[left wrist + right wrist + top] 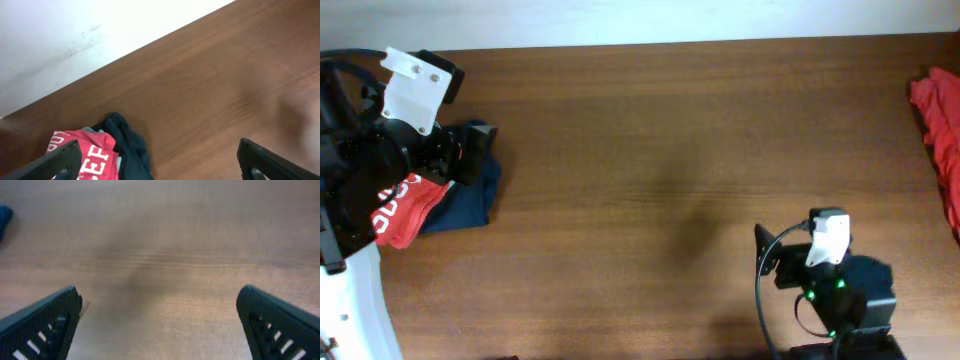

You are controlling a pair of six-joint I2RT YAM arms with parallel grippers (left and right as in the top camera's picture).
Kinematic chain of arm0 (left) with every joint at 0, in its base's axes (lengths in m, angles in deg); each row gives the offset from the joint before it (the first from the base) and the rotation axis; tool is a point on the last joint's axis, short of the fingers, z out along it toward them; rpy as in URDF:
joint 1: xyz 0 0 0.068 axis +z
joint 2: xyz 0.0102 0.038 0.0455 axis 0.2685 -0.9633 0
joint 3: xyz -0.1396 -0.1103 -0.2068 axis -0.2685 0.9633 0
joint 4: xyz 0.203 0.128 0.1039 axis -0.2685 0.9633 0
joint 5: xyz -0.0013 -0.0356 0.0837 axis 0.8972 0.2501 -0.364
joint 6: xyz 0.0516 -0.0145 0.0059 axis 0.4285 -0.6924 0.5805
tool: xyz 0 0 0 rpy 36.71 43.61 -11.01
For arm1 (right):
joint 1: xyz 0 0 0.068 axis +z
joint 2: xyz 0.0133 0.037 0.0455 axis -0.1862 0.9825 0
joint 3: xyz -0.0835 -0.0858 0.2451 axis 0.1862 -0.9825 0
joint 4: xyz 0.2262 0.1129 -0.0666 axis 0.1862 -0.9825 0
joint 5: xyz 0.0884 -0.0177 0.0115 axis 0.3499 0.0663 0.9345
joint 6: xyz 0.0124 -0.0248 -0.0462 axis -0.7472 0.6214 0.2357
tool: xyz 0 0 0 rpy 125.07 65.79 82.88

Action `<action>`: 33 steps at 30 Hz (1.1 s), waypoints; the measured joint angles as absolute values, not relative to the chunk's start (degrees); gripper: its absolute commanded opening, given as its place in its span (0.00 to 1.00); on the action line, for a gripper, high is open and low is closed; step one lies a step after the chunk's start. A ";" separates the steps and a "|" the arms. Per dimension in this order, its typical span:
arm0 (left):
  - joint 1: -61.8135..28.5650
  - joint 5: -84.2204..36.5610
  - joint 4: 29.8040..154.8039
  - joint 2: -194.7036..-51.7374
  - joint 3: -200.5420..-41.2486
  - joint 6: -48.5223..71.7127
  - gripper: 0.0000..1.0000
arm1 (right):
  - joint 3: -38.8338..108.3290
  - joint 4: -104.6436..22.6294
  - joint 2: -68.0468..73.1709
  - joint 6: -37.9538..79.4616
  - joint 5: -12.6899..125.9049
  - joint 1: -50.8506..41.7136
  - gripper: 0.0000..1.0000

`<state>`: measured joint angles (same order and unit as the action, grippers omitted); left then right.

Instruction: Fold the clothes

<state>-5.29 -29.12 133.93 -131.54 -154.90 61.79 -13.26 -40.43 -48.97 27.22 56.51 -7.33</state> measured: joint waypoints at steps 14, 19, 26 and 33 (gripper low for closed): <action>-5.29 -29.12 133.97 -131.58 -154.90 61.79 0.99 | -30.18 -39.36 -67.33 27.09 57.41 -7.33 0.99; -5.29 -29.12 133.97 -131.58 -154.90 61.79 0.99 | -30.38 -38.40 -67.33 27.09 57.91 -7.33 0.99; -5.29 -29.12 133.97 -131.58 -154.90 61.79 0.99 | -30.38 -38.40 -67.33 27.14 57.93 -7.33 0.99; -5.29 -29.12 133.97 -131.58 -154.90 61.79 0.99 | -30.38 -38.42 -67.33 27.11 58.08 -7.33 0.99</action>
<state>-5.29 -29.12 133.97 -131.58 -154.90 61.79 -30.38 -38.42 -67.33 27.11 58.08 -7.33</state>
